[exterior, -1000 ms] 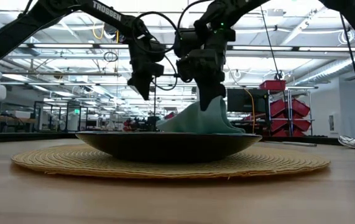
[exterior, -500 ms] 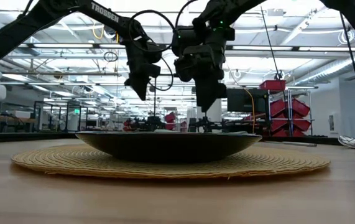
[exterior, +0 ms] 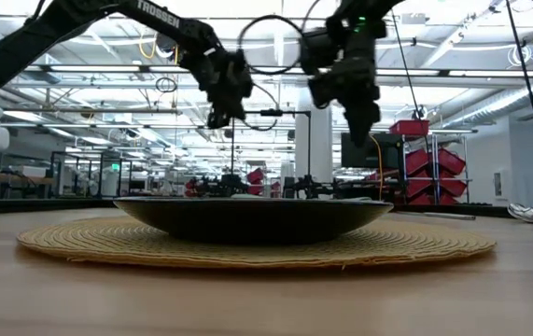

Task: Set table place

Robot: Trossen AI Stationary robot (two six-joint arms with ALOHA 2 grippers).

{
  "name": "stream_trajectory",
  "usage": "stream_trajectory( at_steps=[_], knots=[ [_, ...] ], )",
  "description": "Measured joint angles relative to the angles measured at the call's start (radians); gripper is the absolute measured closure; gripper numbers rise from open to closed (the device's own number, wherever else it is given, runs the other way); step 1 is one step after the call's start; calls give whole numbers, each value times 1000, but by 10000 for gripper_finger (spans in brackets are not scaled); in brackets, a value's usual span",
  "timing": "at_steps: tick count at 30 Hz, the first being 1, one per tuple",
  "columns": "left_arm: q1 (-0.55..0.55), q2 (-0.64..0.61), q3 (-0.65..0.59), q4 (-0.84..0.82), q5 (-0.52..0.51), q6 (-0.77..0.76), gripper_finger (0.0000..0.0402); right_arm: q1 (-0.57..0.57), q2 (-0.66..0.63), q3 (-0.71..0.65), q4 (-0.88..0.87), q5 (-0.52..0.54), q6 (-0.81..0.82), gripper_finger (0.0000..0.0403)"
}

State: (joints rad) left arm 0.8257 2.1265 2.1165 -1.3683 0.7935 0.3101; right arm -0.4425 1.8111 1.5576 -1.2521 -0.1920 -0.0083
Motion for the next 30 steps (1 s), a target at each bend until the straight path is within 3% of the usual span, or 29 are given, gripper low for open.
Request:
stream_trajectory(
  at_steps=[4, 9, 18, 23, 25, 28, 30],
  knots=[
    [-68, 0, -17, -5, 100, 14, 401, -39, -110, -179, 152, -63, 4, 269],
    [-173, 2, -107, -4, 45, 60, 401, -74, -240, -390, 373, -103, 60, 278],
    [-304, 2, -144, 50, -369, -2, 402, -127, -330, -616, 839, -100, 286, 284],
    [-355, 14, -144, 0, -694, -50, 402, -134, -291, -629, 861, -98, 252, 284],
    [-359, 13, -167, -7, -681, -21, 402, -127, -274, -628, 861, -98, 239, 284],
    [-337, -60, -270, 36, -527, -16, 402, -113, -251, -629, 879, -97, 247, 284],
    [-311, -136, -369, 116, -499, -17, 402, -107, -246, -628, 896, -95, 251, 284]
  ],
)
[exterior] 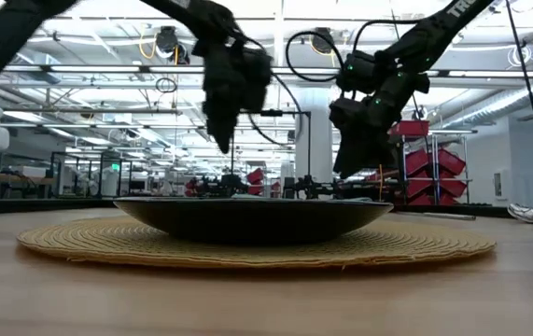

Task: Set table place

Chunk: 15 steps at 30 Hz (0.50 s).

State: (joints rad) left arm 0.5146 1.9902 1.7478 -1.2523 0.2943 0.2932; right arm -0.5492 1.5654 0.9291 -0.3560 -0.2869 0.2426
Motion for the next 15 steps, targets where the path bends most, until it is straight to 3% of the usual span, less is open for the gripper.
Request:
stream_trajectory(
  at_steps=[3, 7, 15],
  knots=[
    [43, -68, -148, 142, -3, -16, 402, 7, 0, 0, 21, 1, -10, 284],
    [50, -119, -250, 363, -5, 34, 402, 8, 0, 0, 58, -7, 7, 284],
    [-44, -94, -345, 426, -170, 178, 402, 49, 0, 0, 61, -37, 54, 284]
  ],
)
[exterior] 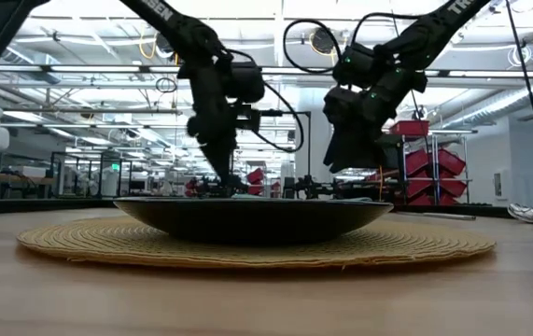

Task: Set table place

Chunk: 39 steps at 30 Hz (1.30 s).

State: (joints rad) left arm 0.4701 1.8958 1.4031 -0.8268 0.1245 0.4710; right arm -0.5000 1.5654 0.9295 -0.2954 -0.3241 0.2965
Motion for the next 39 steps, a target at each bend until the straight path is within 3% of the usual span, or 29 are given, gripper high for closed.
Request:
stream_trajectory(
  at_steps=[4, 12, 14, 18, 22, 24, 26, 28, 32, 39],
  knots=[
    [-48, -1, -70, 119, -219, 71, 402, 19, 0, 0, 1, 1, 6, 284],
    [-97, 10, -105, 257, -307, 173, 402, 25, 0, 0, 21, 3, 32, 284],
    [-107, 9, -106, 274, -310, 122, 402, 25, 0, 0, 26, 3, 33, 284],
    [-128, 8, -103, 342, -312, -170, 402, 25, 0, 0, 30, 2, 28, 284],
    [-155, 8, -38, 275, -309, -447, 402, 24, 0, 0, 30, 3, 15, 284],
    [-169, 8, 4, 208, -293, -416, 402, 24, 0, 0, 26, 3, 9, 284],
    [-190, 2, 57, 129, -298, -257, 402, 24, 0, 0, 23, 3, 6, 284],
    [-223, -23, 113, 37, -393, -203, 402, 24, 0, 0, 14, 3, 2, 284],
    [-261, -121, 177, -138, -582, -202, 402, 24, 0, 0, -8, 3, -17, 284],
    [-235, -279, 127, -490, -545, -360, 402, 24, 0, 0, -41, 3, -57, 284]
  ],
)
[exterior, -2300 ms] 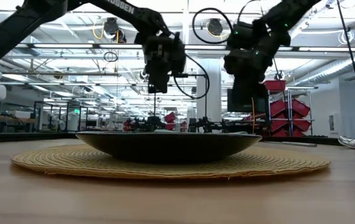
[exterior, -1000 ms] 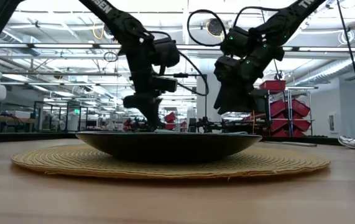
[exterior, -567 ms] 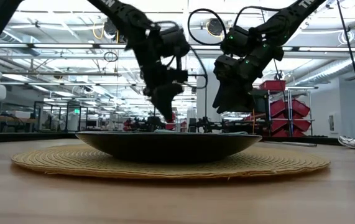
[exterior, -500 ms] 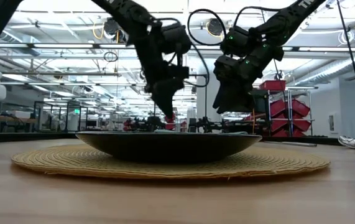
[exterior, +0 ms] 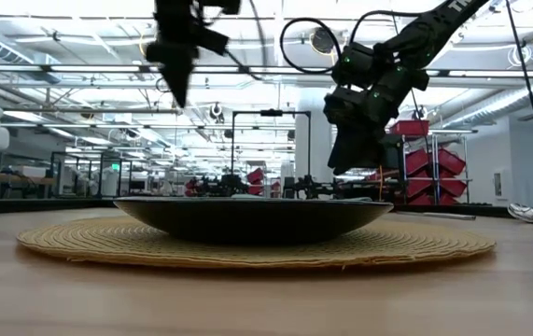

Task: Set table place

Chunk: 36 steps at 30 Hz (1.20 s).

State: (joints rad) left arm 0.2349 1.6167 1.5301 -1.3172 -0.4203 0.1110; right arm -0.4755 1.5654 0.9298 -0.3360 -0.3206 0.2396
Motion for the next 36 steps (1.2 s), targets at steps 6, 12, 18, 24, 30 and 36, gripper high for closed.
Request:
stream_trajectory(
  at_steps=[6, 12, 18, 24, 30, 36],
  knots=[
    [45, -110, -112, 164, 271, -20, 388, 0, 0, 0, 26, 0, -15, 284],
    [75, -89, -251, 213, 381, -44, 284, 2, 0, 0, 21, 0, -26, 284],
    [68, -26, -362, 440, 387, -113, 162, 2, 0, 0, 18, 0, -43, 284],
    [50, 23, -362, 642, 230, 286, 144, 2, 0, 0, 17, 0, -42, 284],
    [55, 94, -359, 818, 145, 637, 143, 5, 0, 0, 17, 1, -19, 284],
    [66, 176, -359, 840, 128, 734, 143, 9, 0, 0, 22, 4, -26, 284]
  ],
)
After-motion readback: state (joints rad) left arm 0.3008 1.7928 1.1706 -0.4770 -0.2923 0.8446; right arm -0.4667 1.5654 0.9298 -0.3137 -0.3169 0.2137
